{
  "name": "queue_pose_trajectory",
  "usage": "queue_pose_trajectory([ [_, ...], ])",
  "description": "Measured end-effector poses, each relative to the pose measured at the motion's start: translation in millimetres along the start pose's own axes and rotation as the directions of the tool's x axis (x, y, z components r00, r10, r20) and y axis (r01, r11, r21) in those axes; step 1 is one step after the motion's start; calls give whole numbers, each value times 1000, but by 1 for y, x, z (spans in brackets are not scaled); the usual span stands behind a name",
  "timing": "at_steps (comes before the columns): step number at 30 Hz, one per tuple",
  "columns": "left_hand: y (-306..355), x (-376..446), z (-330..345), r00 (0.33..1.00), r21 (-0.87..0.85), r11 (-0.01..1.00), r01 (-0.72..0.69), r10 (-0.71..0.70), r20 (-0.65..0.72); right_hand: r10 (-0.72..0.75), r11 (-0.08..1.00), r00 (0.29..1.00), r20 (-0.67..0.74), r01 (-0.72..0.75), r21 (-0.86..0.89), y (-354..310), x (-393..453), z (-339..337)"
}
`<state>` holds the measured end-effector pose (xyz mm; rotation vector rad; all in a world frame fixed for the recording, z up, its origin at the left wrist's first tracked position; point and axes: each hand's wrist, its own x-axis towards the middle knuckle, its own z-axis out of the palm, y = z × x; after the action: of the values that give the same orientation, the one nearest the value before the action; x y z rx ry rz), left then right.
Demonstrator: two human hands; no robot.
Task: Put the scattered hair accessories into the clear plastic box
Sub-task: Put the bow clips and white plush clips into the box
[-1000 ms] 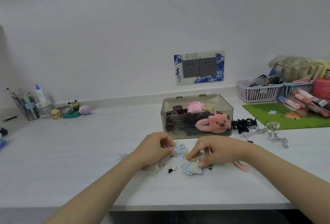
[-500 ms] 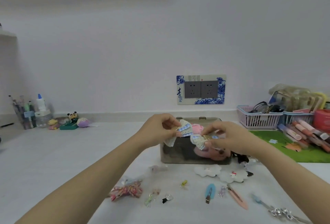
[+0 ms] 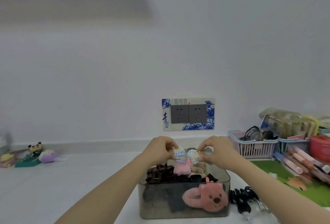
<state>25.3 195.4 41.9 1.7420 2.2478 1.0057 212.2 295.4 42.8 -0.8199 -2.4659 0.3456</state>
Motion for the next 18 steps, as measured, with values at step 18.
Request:
queue_pose_trajectory([
  [18,-23,22,18,997,246,966,-75,69,36,77,934,997,-25,-81,-348,22,41,42],
])
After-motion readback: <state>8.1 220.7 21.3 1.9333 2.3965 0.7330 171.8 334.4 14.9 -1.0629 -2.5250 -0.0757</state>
